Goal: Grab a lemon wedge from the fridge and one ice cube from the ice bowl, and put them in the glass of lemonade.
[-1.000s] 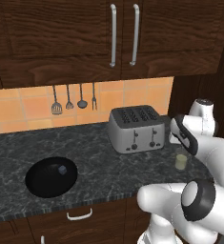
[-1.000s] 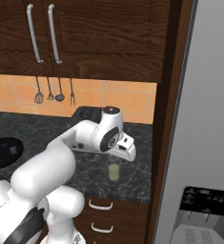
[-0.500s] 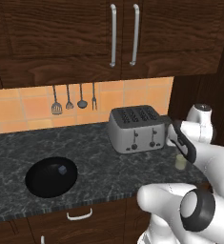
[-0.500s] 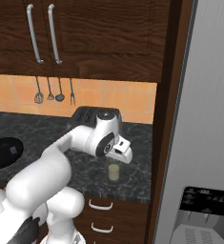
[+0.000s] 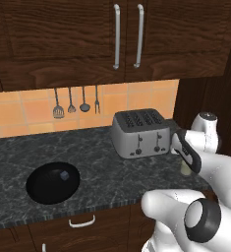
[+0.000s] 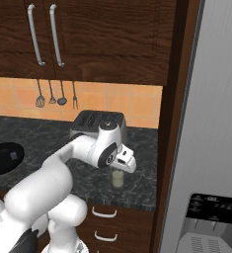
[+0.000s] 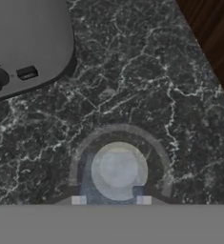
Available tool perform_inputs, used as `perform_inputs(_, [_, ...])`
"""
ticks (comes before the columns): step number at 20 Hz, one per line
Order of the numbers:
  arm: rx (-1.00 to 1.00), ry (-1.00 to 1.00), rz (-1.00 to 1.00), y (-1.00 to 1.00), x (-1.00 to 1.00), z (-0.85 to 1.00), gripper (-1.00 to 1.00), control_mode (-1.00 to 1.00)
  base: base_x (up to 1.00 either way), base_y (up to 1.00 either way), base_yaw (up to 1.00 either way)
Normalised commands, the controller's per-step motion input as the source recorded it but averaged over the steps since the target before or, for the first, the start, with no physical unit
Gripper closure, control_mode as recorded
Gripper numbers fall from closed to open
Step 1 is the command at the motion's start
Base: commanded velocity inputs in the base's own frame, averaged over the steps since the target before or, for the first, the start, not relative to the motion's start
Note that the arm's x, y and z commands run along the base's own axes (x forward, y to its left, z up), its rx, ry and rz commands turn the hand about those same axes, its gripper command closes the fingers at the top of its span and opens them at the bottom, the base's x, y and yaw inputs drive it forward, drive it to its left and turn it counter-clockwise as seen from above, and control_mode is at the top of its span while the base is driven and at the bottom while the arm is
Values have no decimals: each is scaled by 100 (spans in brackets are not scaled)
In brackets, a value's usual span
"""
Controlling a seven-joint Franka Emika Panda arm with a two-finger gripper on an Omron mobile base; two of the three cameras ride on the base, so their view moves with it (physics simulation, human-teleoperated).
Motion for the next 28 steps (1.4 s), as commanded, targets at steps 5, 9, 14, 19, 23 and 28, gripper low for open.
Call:
perform_inputs(5, [0,0,0,0,0,0,-100,-100,0,0,0])
perform_inputs(9, [0,0,0,0,0,0,-100,-100,0,0,0])
perform_inputs(14, [2,-3,0,0,-3,7,-100,-100,0,0,0])
perform_inputs(19, [12,-14,0,0,-8,36,-100,-100,0,0,0])
perform_inputs(23, [13,-20,0,0,-16,34,-100,-100,0,0,0])
perform_inputs(28, [9,-17,3,9,-21,43,-100,-100,0,0,0])
